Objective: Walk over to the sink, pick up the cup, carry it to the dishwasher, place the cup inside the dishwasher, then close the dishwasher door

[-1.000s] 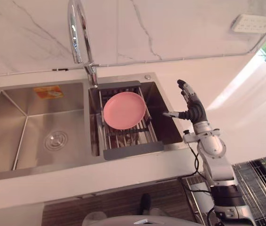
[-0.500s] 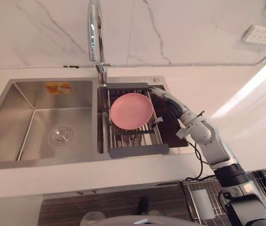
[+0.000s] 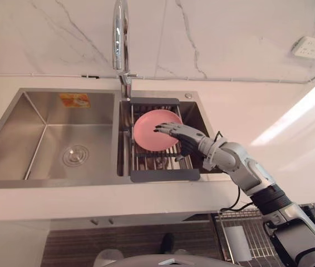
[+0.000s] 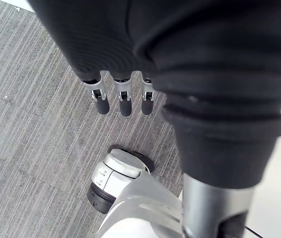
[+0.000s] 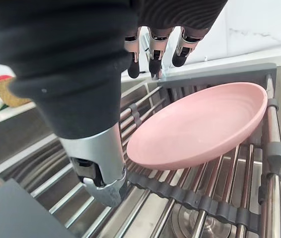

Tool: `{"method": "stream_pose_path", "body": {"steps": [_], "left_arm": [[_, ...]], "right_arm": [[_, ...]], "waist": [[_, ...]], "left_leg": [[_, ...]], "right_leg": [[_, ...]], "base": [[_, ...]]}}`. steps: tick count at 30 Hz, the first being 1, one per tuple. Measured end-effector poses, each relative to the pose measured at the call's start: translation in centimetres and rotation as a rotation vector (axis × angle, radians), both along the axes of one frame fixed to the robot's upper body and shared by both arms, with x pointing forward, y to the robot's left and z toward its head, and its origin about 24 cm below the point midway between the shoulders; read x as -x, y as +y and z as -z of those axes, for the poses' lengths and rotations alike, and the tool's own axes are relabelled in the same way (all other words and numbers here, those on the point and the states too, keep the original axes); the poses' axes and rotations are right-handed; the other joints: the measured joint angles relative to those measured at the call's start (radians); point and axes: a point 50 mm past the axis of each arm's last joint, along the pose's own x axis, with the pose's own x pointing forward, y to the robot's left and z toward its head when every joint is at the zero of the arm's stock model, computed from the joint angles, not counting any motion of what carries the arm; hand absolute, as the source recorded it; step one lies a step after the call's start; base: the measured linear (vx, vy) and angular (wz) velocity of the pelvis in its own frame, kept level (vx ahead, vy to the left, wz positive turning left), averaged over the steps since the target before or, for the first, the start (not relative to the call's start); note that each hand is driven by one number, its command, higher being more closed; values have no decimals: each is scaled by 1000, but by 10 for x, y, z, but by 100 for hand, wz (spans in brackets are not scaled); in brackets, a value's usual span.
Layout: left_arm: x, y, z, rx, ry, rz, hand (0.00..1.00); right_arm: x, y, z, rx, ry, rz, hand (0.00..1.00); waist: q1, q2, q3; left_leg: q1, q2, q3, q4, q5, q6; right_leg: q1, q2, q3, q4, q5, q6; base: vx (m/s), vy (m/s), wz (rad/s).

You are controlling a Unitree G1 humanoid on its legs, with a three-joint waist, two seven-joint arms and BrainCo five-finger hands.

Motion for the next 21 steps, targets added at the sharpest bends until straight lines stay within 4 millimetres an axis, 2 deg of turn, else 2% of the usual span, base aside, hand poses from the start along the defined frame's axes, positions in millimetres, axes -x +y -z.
{"method": "stream_pose_path", "body": {"steps": [4,10,15,21], "left_arm": [[-2,0,0,6,-12,4,0],[-4,1,-1,5,-16,12,0],[-4,1,-1,5,-13,24,0],[-5,-2,0,10,-10,53,0]], "right_arm": [[-6,-6,16,85,27,39,0],[-8,-10,40,186,45,66,0],[-15,-20,49,228,-4,135,0],[-18,-29,64,275,-56,192,0]], "waist": [[17,-3,2],[20,-6,3],[22,-6,4],[42,-5,6]], "left_leg": [[-1,0,-5,0,0,0],[-8,-3,-25,1,3,2],[-8,-13,-34,1,5,6],[-9,-15,-42,1,7,7]], "right_leg": [[1,0,-3,0,0,0],[4,-5,-22,0,0,1],[8,-13,-25,0,0,1],[10,-15,-30,0,1,1]], "base": [[1,12,2],[-3,20,9],[-13,25,4],[-7,8,2]]}}
